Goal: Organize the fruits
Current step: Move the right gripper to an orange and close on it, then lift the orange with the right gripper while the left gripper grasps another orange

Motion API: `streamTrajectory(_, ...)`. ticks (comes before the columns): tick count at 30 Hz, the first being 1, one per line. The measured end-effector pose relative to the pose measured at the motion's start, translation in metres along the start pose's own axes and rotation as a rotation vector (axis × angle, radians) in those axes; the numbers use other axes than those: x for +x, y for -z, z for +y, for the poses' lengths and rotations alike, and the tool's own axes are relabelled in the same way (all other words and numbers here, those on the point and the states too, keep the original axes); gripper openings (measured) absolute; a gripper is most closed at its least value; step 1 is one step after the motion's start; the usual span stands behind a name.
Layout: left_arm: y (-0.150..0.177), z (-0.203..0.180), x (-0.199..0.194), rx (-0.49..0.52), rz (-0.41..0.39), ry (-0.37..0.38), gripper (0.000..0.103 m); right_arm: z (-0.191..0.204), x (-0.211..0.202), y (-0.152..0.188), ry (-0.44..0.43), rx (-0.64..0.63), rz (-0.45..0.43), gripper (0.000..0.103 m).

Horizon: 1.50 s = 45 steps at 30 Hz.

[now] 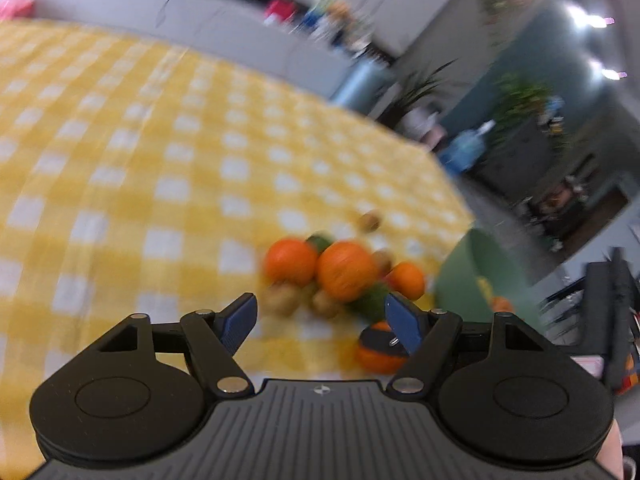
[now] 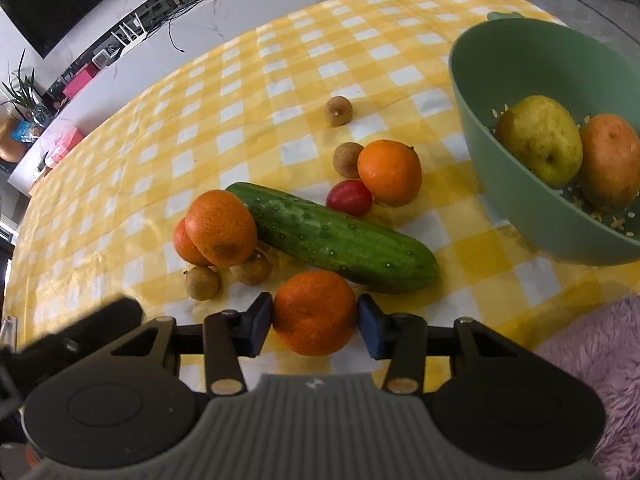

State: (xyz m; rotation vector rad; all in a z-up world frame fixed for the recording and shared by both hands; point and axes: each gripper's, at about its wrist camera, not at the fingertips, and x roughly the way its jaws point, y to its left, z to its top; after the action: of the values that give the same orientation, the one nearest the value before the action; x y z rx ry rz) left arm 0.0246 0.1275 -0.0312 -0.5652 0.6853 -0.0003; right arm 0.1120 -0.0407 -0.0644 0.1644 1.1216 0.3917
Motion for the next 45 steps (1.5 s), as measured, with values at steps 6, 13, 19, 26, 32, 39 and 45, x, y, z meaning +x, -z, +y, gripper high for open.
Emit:
streamTrajectory(6, 0.009, -0.014, 0.008, 0.097, -0.076, 0.015, 0.085, -0.011, -0.003, -0.001, -0.043, 0.05, -0.01, 0.044)
streamTrajectory(13, 0.012, -0.022, 0.022, 0.152, -0.135, -0.045, 0.081, -0.018, -0.009, 0.0, -0.07, 0.076, -0.023, 0.044)
streamTrajectory(19, 0.009, -0.028, 0.04, 0.191, -0.135, -0.003, 0.075, -0.025, -0.01, 0.001, -0.091, 0.12, -0.024, 0.043)
streamTrajectory(26, 0.001, -0.023, 0.054, 0.186, -0.088, 0.033, 0.066, -0.034, -0.012, 0.001, -0.12, 0.157, -0.013, 0.043)
streamTrajectory(32, 0.0, -0.027, 0.062, 0.276, -0.071, 0.03, 0.062, -0.042, -0.021, 0.005, -0.137, 0.151, -0.009, 0.043)
streamTrajectory(39, 0.0, -0.033, 0.068, 0.355, -0.093, -0.021, 0.051, -0.049, -0.025, 0.007, -0.156, 0.154, -0.011, 0.043)
streamTrajectory(45, 0.005, -0.042, 0.069, 0.419, -0.114, -0.044, 0.046, -0.049, -0.024, 0.007, -0.152, 0.15, -0.01, 0.043)
